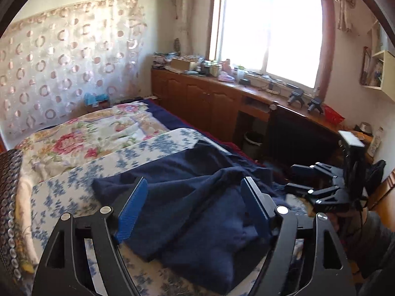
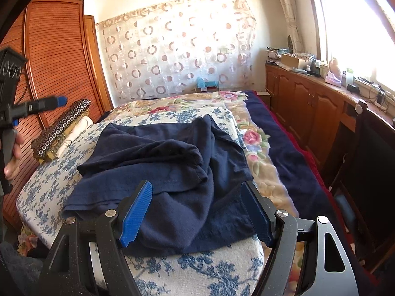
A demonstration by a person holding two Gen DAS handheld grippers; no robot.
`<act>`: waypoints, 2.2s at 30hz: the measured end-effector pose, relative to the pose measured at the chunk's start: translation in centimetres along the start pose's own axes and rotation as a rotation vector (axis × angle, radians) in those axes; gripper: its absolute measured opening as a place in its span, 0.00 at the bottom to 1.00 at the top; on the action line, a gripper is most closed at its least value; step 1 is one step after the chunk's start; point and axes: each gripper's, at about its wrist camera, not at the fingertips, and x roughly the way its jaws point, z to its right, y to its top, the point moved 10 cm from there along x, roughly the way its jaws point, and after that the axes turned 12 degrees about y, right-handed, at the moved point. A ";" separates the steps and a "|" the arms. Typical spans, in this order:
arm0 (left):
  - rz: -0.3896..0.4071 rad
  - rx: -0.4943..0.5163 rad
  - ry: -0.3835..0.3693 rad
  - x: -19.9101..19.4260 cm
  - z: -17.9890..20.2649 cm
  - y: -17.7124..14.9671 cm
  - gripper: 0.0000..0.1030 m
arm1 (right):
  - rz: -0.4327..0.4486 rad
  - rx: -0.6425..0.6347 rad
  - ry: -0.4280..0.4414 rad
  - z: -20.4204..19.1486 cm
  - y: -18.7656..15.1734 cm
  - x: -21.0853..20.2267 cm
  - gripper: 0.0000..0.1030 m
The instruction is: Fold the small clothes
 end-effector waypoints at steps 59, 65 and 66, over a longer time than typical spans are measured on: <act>-0.054 -0.256 0.237 -2.7 -14.6 -10.0 0.76 | -0.363 -0.356 0.281 -15.4 3.2 20.3 0.06; -0.066 -0.245 0.221 -2.2 -13.8 -10.2 0.76 | -0.217 -0.299 0.212 -11.2 9.4 17.7 0.05; -0.068 -0.242 0.218 -2.1 -13.7 -10.2 0.76 | -0.201 -0.289 0.194 -10.3 10.5 17.5 0.05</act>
